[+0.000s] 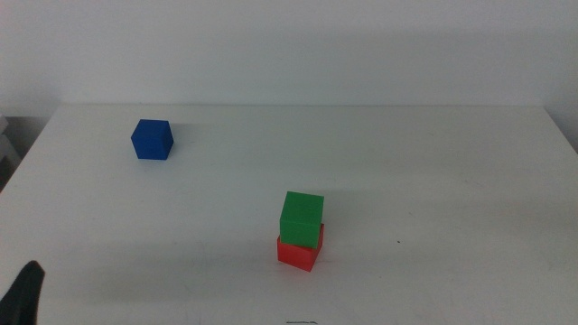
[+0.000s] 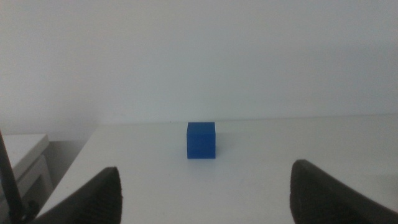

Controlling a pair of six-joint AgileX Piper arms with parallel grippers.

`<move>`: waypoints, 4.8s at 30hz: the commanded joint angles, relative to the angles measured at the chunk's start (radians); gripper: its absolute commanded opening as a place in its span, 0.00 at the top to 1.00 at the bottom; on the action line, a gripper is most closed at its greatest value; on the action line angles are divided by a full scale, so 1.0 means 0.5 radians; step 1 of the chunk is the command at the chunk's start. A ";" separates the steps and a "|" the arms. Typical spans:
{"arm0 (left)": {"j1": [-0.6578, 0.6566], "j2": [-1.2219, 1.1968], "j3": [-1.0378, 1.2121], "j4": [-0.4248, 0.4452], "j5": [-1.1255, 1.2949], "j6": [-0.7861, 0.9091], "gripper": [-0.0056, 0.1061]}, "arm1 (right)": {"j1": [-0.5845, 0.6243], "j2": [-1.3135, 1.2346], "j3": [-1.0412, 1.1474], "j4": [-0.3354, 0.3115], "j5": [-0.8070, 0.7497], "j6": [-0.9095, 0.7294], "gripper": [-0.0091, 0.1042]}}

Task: Stack red cubes first, then green, then blue cubes in a specific spot.

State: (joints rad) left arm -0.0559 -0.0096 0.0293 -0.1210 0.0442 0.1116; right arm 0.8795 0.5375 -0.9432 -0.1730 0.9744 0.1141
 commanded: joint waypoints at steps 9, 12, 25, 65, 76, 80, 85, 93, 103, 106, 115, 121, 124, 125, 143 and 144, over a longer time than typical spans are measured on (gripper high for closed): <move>-0.001 1.309 -0.998 -0.026 0.491 -0.009 0.13 | -0.012 0.014 -0.050 -0.046 -0.142 -0.026 0.22; -0.001 1.712 -1.347 -0.026 0.815 -0.009 0.13 | -0.012 0.014 -0.050 -0.046 -0.142 -0.026 0.22; -0.001 3.286 -2.904 -0.099 2.201 0.006 0.13 | -0.012 0.014 -0.050 -0.046 -0.144 -0.026 0.22; 0.002 4.844 -4.691 0.201 2.175 -0.037 0.33 | -0.012 0.016 -0.050 -0.046 -0.145 -0.026 0.22; 0.143 4.737 -4.685 -0.320 2.403 0.086 0.97 | -0.012 0.016 -0.050 -0.046 -0.145 -0.026 0.22; 0.124 4.538 -4.507 -0.226 2.448 -0.014 0.96 | -0.012 0.016 -0.050 -0.046 -0.145 -0.026 0.22; -0.029 4.008 -3.816 0.047 2.122 -0.209 0.96 | -0.012 0.016 -0.050 -0.046 -0.145 -0.026 0.22; -0.408 3.229 -2.936 0.254 1.795 -0.679 0.96 | -0.012 0.016 -0.050 -0.046 -0.145 -0.026 0.22; -1.138 3.305 -3.101 0.593 1.979 -1.379 0.96 | -0.012 0.016 -0.050 -0.046 -0.145 -0.026 0.22; -1.263 3.392 -3.199 0.593 1.979 -1.420 0.96 | -0.012 0.016 -0.050 -0.046 -0.145 -0.026 0.22; -1.340 3.649 -3.513 0.508 2.113 -1.471 0.96 | -0.012 0.016 -0.050 -0.046 -0.145 -0.026 0.22; -1.340 3.671 -3.511 0.458 2.119 -1.466 0.96 | -0.012 0.016 -0.050 -0.046 -0.145 -0.026 0.22; -1.340 3.691 -3.511 0.382 2.128 -1.421 0.96 | -0.012 0.016 -0.050 -0.046 -0.145 -0.026 0.22; -1.340 3.695 -3.511 0.364 2.128 -1.412 0.96 | -0.012 0.016 -0.050 -0.046 -0.145 -0.026 0.22; -1.340 3.791 -3.511 0.375 2.165 -1.414 0.96 | -0.012 0.016 -0.050 -0.046 -0.145 -0.026 0.22; -1.340 3.791 -3.511 0.368 2.165 -1.393 0.96 | -0.012 0.016 -0.050 -0.046 -0.145 -0.026 0.22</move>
State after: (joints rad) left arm -0.7219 1.9307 -1.6960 0.0654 1.1319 -0.5849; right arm 0.8795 0.5375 -0.9432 -0.1756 0.9744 0.1137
